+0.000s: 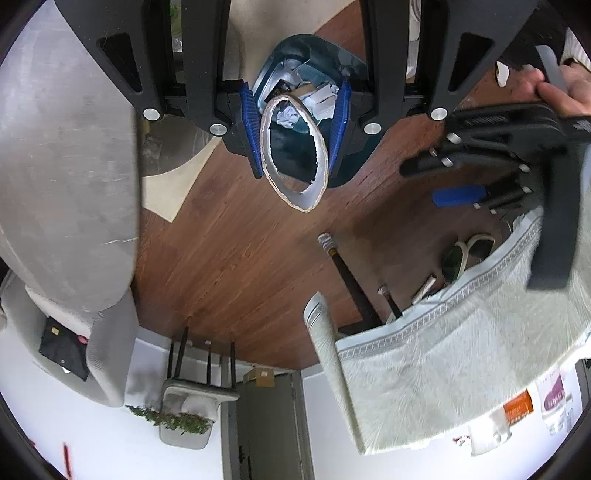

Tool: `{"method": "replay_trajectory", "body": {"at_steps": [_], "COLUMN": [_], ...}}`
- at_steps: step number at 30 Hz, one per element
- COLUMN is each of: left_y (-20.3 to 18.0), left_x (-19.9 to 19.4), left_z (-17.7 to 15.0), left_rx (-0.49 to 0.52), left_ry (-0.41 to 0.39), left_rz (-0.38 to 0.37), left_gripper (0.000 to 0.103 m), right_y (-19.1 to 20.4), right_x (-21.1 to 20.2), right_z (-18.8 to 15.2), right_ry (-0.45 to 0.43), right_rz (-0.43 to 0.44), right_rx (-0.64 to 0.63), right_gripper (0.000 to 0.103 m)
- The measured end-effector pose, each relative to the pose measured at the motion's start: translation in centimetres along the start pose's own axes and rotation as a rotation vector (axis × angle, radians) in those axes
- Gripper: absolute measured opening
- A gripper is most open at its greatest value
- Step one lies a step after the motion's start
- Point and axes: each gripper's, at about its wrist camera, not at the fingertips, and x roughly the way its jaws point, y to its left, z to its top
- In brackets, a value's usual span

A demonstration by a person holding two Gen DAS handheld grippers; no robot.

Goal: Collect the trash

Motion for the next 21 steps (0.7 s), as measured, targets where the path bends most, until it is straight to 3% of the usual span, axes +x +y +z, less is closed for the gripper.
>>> {"method": "replay_trajectory", "body": {"at_steps": [6,13,17,21], "left_y": [0.0,-0.3,-0.6,-1.2], "left_x": [-1.9,-5.3,-6.7,-7.8], "left_z": [0.6,1.6,1.9,2.0], "left_rx": [0.011,0.027,0.025,0.039], "left_ry": [-0.07,-0.21,-0.271,-0.31], "left_rz": [0.009,-0.003,-0.029,-0.026], "left_gripper": [0.064,0.062,0.056,0.048], "right_y": [1.2,1.7,2.1,2.3], "right_x": [2.4,5.0,6.6,6.8], "right_z": [-0.3,-1.6,-2.6,-3.4], "right_ry": [0.059,0.134,0.184,0.205], "right_rz": [0.006,0.008,0.004,-0.011], "right_rx": [-0.022,-0.032,-0.045,-0.066], "right_gripper": [0.034,0.035,0.037,0.046]}}
